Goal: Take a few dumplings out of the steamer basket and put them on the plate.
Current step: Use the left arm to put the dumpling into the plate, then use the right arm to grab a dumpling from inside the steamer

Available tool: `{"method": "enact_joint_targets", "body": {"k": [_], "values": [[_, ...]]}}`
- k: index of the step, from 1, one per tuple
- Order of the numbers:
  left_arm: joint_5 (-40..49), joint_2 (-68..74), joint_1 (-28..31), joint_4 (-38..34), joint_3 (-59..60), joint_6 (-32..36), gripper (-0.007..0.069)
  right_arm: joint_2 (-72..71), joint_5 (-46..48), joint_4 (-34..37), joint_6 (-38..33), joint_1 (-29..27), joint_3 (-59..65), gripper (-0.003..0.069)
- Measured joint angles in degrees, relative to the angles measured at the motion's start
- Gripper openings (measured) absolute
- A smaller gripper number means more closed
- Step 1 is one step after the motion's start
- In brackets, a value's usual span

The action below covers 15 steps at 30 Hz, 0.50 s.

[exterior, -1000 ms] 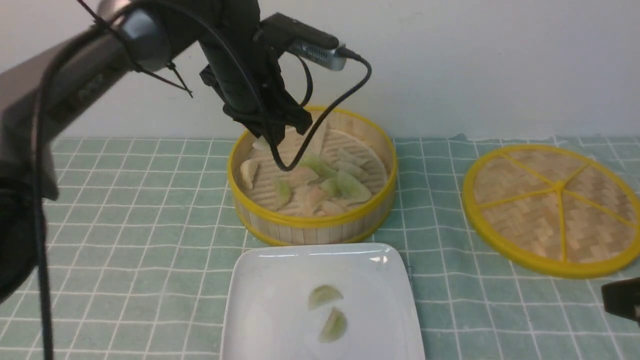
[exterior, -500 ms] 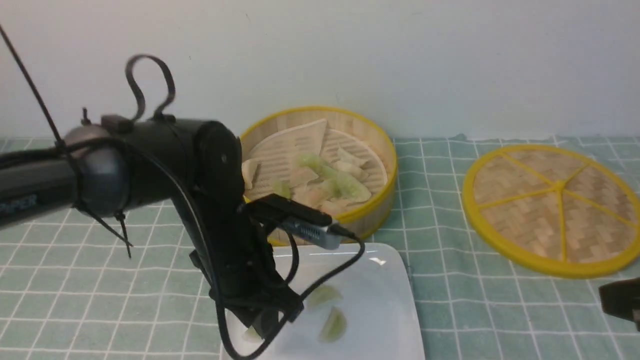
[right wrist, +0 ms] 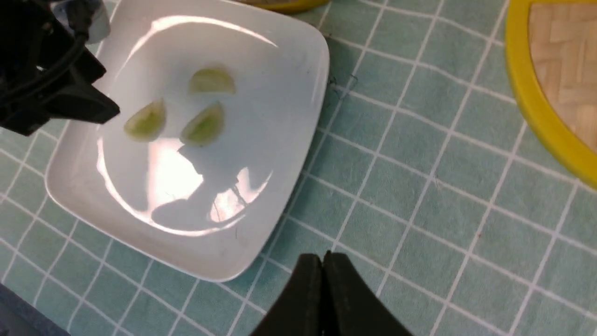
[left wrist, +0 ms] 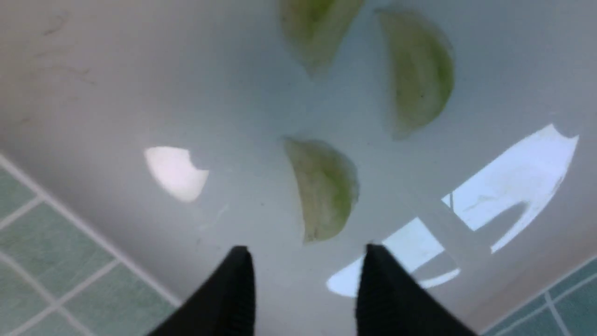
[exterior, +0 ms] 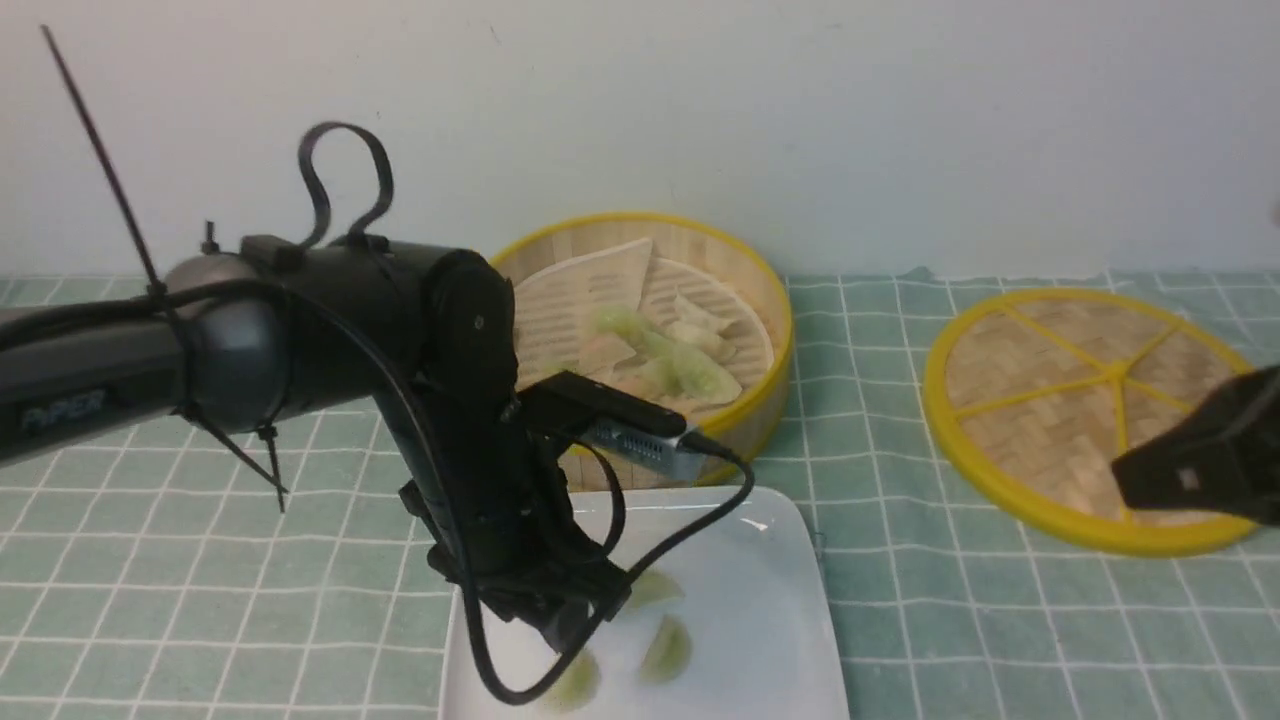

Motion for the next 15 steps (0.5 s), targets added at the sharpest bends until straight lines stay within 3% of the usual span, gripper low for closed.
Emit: {"method": "enact_joint_targets", "body": {"k": [1, 2, 4, 11, 15], "values": [[0.6, -2.4, 0.9, 0.4, 0.2, -0.4, 0.0149, 3.0, 0.0, -1.4, 0.6, 2.6, -2.9, -0.0010], [0.7, -2.8, 0.9, 0.4, 0.3, -0.4, 0.0134, 3.5, 0.0, -1.7, 0.7, 3.0, -2.9, -0.0010], [1.0, -9.1, 3.5, 0.4, 2.1, -1.1, 0.0027, 10.1, -0.5, -5.4, 3.3, 8.0, -8.8, -0.0009], [0.0, -25.6, 8.0, 0.6, 12.5, -2.1, -0.0006, 29.8, -1.5, -16.2, 8.0, 16.7, -25.6, 0.0046], [-1.3, -33.6, 8.2, 0.1, 19.2, -3.2, -0.0006, 40.8, -2.2, -18.6, 7.8, 19.3, -36.7, 0.0143]]}}
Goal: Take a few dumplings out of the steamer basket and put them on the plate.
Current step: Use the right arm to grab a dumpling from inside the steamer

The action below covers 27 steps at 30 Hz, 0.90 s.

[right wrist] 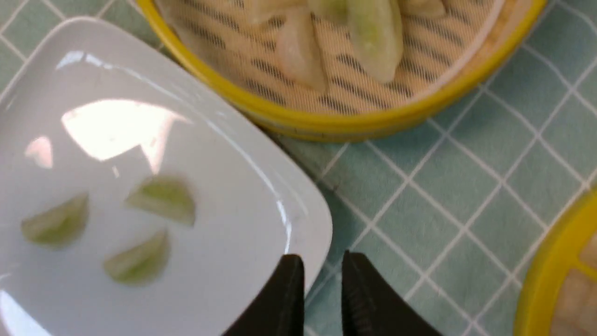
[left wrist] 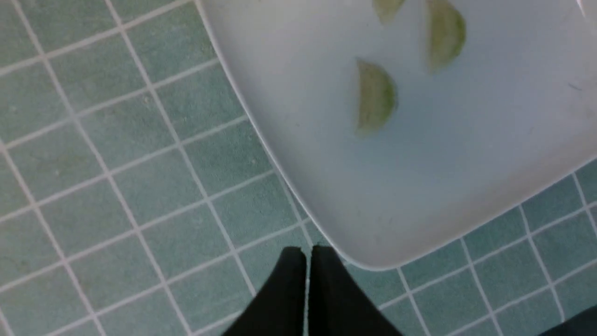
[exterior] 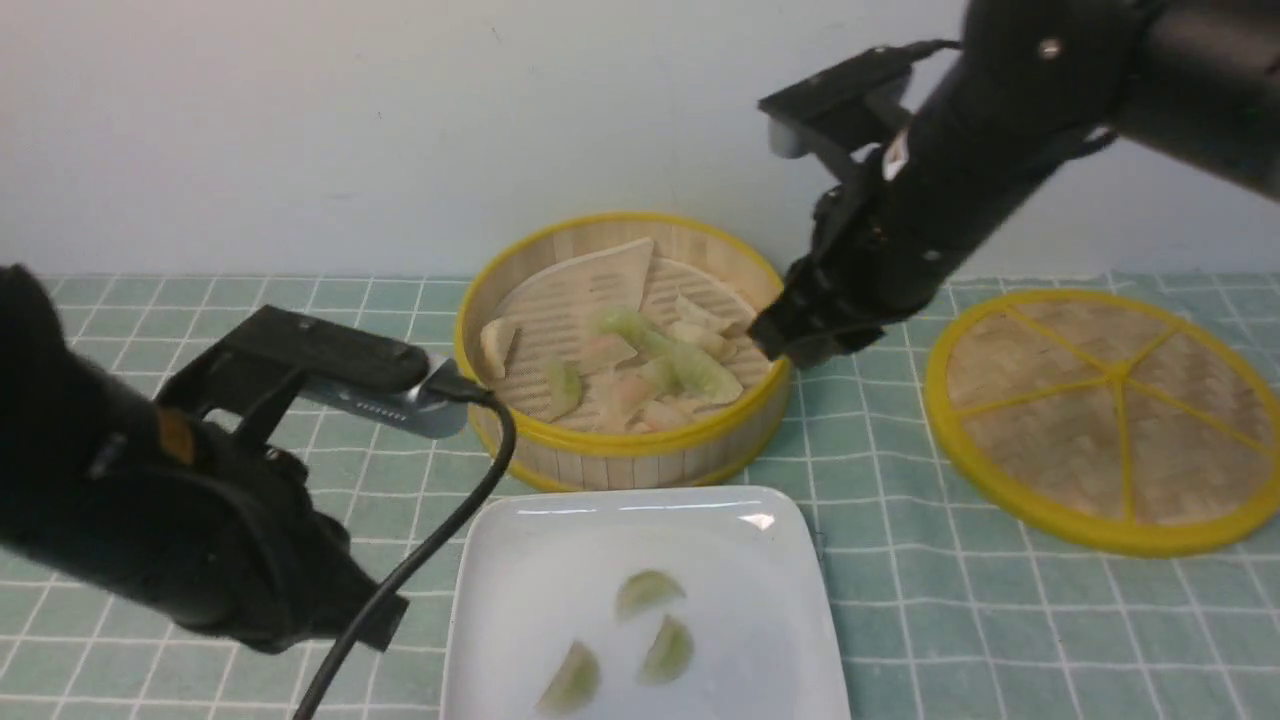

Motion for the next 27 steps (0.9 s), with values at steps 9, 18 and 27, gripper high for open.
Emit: {"method": "enact_joint_targets", "body": {"k": [9, 18, 27], "values": [[0.7, -12.3, 0.0, -1.1, 7.7, -0.6, -0.0006, 23.6, -1.5, -2.0, -0.9, 1.0, -22.1, 0.0407], [2.9, -19.6, 0.0, 0.3, 8.3, -1.5, -0.0006, 31.8, 0.0, -9.8, 4.7, 1.0, -29.2, 0.0440], [4.9, -22.8, 0.0, 3.9, 8.3, -4.5, -0.0006, 33.5, 4.3, -7.2, 6.8, 1.0, -30.3, 0.0223]]}}
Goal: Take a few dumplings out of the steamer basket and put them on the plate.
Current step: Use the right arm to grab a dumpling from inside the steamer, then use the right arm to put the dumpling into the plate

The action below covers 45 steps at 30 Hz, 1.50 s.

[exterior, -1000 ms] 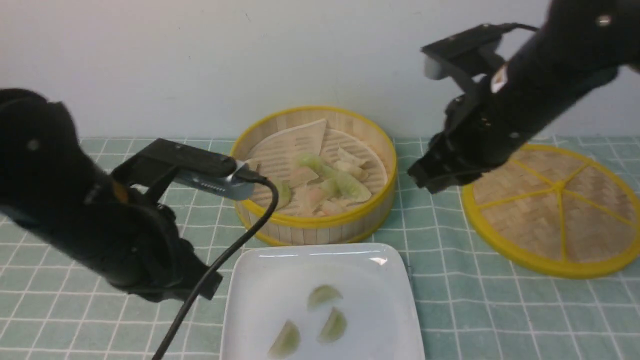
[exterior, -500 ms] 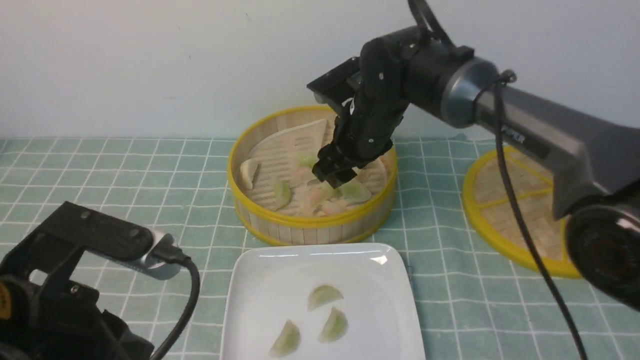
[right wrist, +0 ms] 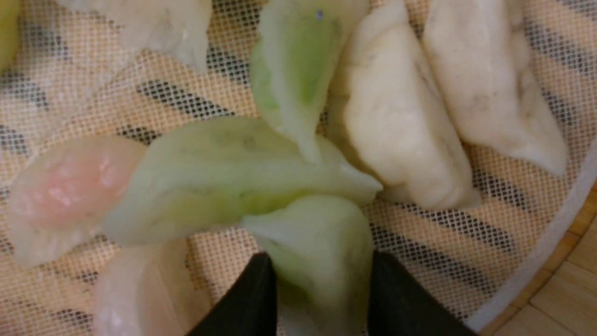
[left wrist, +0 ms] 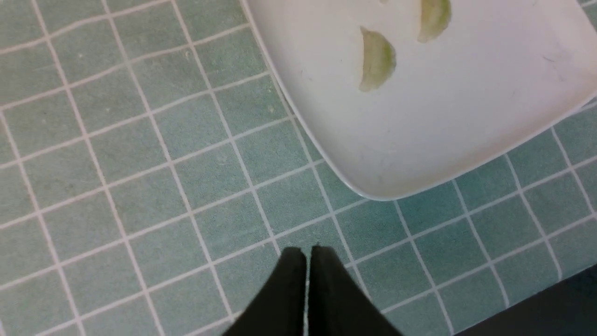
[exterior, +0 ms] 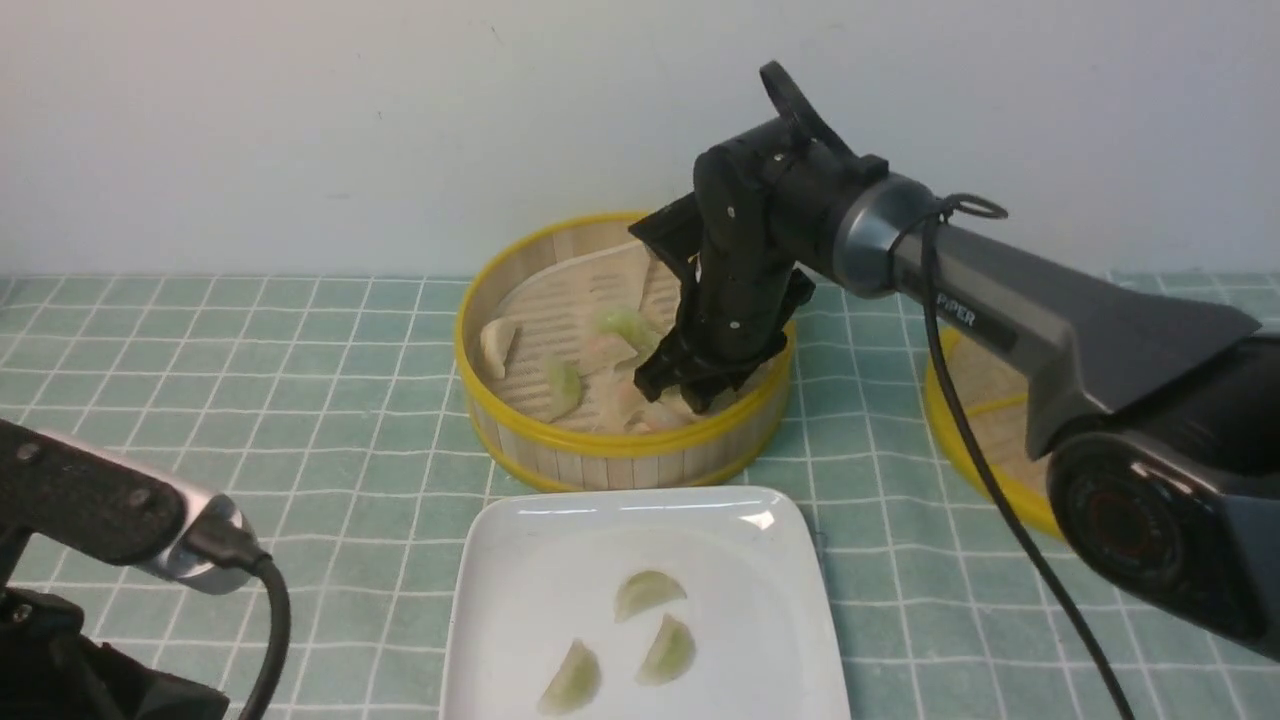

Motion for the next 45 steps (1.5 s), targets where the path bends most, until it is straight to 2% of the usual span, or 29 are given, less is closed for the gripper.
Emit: {"method": "enact_joint_targets", "body": {"k": [5, 10, 18, 20, 24, 28, 33, 36, 39, 41, 42, 43, 45], "values": [[0.3, 0.0, 0.0, 0.3, 0.0, 0.0, -0.0006, -0.6, 0.6, 0.9, 0.0, 0.0, -1.9, 0.0230], [0.4, 0.0, 0.0, 0.5, 0.0, 0.0, -0.0006, -9.0, 1.0, 5.6, 0.8, 0.6, -0.6, 0.0230], [0.5, 0.0, 0.0, 0.6, 0.0, 0.0, -0.0006, -23.7, 0.7, 10.1, 1.2, 4.0, 18.9, 0.0230], [0.5, 0.0, 0.0, 1.1, 0.0, 0.0, -0.0006, -26.5, 0.7, 10.5, 1.2, 6.3, 29.5, 0.0230], [0.4, 0.0, 0.0, 1.5, 0.0, 0.0, -0.0006, -26.4, 0.6, 11.4, 1.6, 8.3, 39.6, 0.0230], [0.2, 0.0, 0.0, 1.6, 0.0, 0.0, -0.0006, -24.6, -1.9, 11.0, 1.9, 8.6, 43.8, 0.0230], [0.1, 0.0, 0.0, 1.6, 0.0, 0.0, -0.0006, -24.0, -1.1, 9.3, 5.0, 8.6, 42.8, 0.0329], [-0.1, 0.0, 0.0, 1.6, 0.0, 0.0, -0.0006, -24.6, -0.8, 9.3, 5.4, 8.5, 40.5, 0.0479], [-0.6, 0.0, 0.0, 1.6, 0.0, 0.0, -0.0006, -27.8, -0.6, 9.1, 5.5, 8.5, 40.4, 0.0497], [-0.8, 0.0, 0.0, 1.6, 0.0, 0.0, -0.0006, -29.3, -0.5, 8.9, 5.5, 8.5, 40.4, 0.0485], [-1.1, 0.0, 0.0, 1.6, 0.0, 0.0, -0.0006, -34.2, -0.4, 8.4, 5.8, 8.5, 40.4, 0.0428], [-1.1, 0.0, 0.0, 1.6, 0.0, 0.0, -0.0006, -34.8, -0.3, 8.4, 5.9, 8.5, 40.4, 0.0420], [-1.1, 0.0, 0.0, 1.6, 0.0, 0.0, -0.0006, -41.8, -0.2, 7.8, 6.7, 8.5, 40.3, 0.0280]]}}
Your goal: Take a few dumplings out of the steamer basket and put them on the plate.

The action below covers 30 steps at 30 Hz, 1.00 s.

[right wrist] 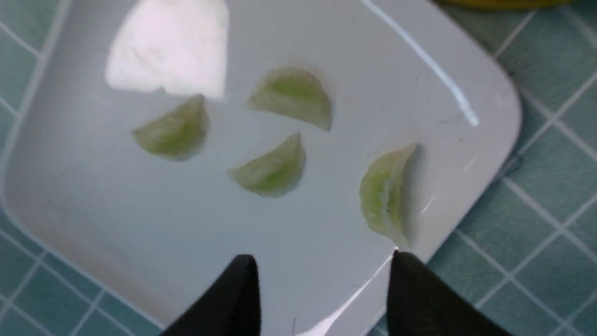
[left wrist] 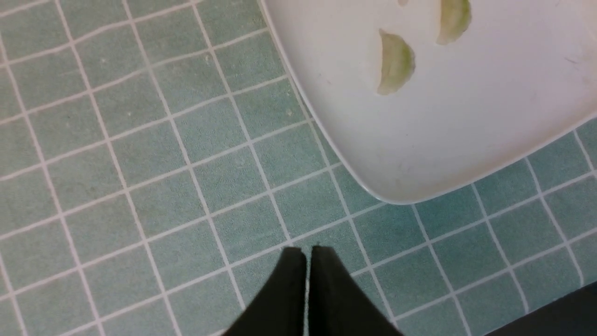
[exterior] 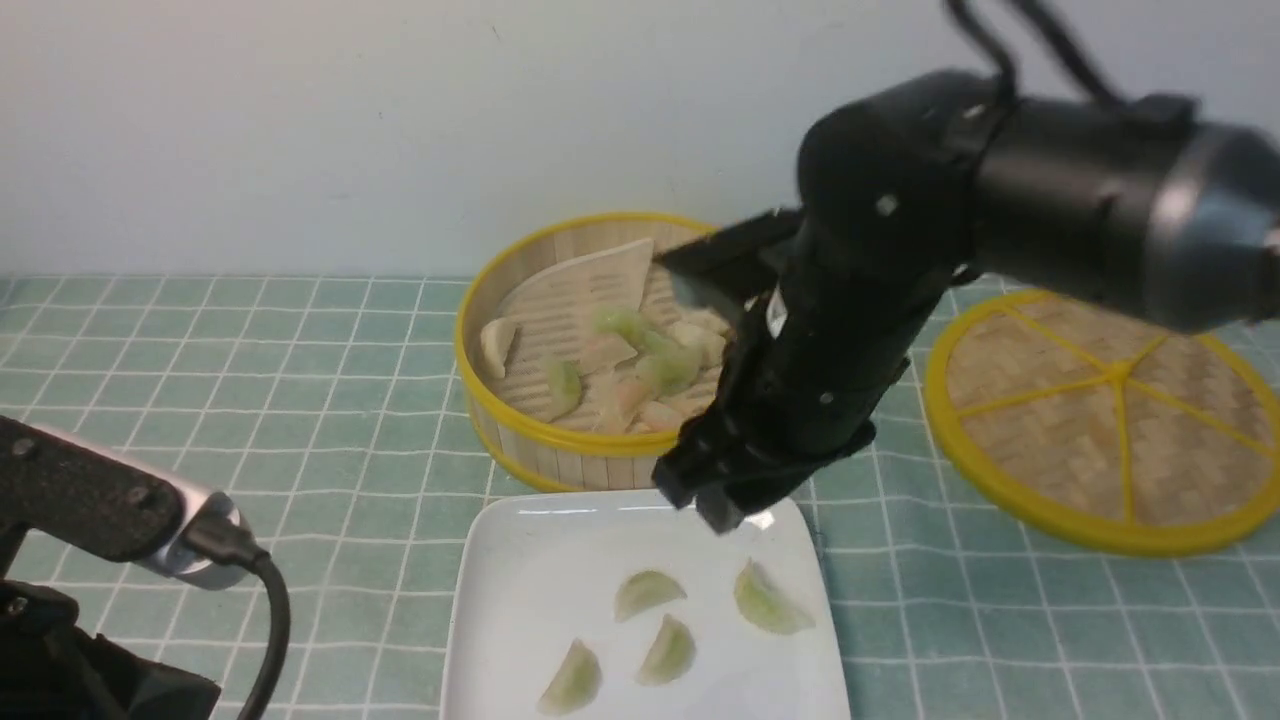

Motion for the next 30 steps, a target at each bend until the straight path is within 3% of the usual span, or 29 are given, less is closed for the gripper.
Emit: {"method": "enact_joint_targets", "body": {"k": [3, 7, 16, 21, 25, 30], "values": [[-0.3, 0.0, 0.0, 0.0, 0.0, 0.0, -0.0006, -12.2, 0.4, -2.5, 1.6, 0.0, 0.1, 0.0091], [-2.4, 0.0, 0.0, -0.3, 0.0, 0.0, -0.0006, -26.0, 0.4, -6.6, 5.0, 0.0, 4.1, 0.0000], [-10.8, 0.0, 0.0, -3.0, 0.0, 0.0, -0.0006, -61.6, -20.4, -15.1, 10.2, 0.0, 33.0, -0.0013], [-15.3, 0.0, 0.0, -3.3, 0.6, 0.1, -0.0006, -88.9, -37.9, -23.3, 21.4, 0.0, 53.9, -0.0014], [-17.8, 0.1, 0.0, -4.1, 1.7, 0.1, -0.0006, -98.8, -38.2, -30.0, 29.3, 0.0, 59.6, -0.0015], [-21.0, -1.0, 0.0, -5.6, 3.7, 0.1, -0.0006, -99.5, -37.2, -34.0, 31.6, 0.0, 61.3, -0.0015]]}}
